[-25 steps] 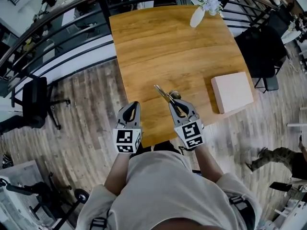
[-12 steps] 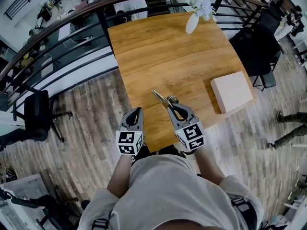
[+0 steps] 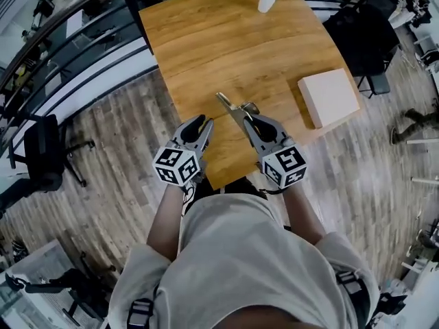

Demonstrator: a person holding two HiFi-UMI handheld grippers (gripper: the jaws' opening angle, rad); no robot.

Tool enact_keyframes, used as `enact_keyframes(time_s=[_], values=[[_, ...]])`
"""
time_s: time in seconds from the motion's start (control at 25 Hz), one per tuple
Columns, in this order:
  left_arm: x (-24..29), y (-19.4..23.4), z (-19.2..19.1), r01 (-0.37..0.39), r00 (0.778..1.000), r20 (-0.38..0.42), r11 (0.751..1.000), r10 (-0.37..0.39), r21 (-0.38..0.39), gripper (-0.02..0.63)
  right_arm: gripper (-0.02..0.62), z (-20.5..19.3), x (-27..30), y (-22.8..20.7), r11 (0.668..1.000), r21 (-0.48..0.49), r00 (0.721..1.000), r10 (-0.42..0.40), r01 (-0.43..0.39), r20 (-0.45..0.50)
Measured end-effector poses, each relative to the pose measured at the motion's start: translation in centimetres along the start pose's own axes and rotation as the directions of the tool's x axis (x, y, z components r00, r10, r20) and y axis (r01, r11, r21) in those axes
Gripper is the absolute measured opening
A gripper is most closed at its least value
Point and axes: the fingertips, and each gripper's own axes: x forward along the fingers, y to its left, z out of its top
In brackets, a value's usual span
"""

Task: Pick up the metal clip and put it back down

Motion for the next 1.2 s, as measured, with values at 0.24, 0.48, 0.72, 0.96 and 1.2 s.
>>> enact_keyframes(time_s=[0.24, 0.48, 0.72, 0.96, 1.2], values=[[2.2, -3.0, -1.9, 0.289, 0.955, 0.013, 0.921, -0.296, -0.260, 0.216, 0.041, 0.3, -1.6, -0.2, 0.996, 0.073, 0.996, 0.052, -0.058, 0.077], [2.8, -5.0, 0.3, 0.509, 0.859, 0.147, 0.791, -0.491, -0.340, 0.224, 0.042, 0.9, -3.6, 0.7, 0.978, 0.062, 0.967, 0.189, -0.202, 0.170], [3.1, -7.2, 2.9, 0.622, 0.783, 0.224, 0.734, -0.580, -0.273, 0.217, 0.042, 0.6, -4.8, 1.7, 0.965, 0.029, 0.953, 0.253, -0.261, 0.167], [2.0, -7.6, 3.9, 0.583, 0.806, 0.212, 0.802, -0.553, -0.127, 0.107, 0.043, 0.1, -4.4, 2.1, 0.966, 0.015, 0.954, 0.253, -0.259, 0.159], [0.6, -8.1, 5.3, 0.483, 0.866, 0.096, 0.871, -0.490, 0.092, 0.098, 0.044, -0.2, -3.1, 3.0, 0.966, -0.013, 0.960, 0.259, -0.259, 0.109]])
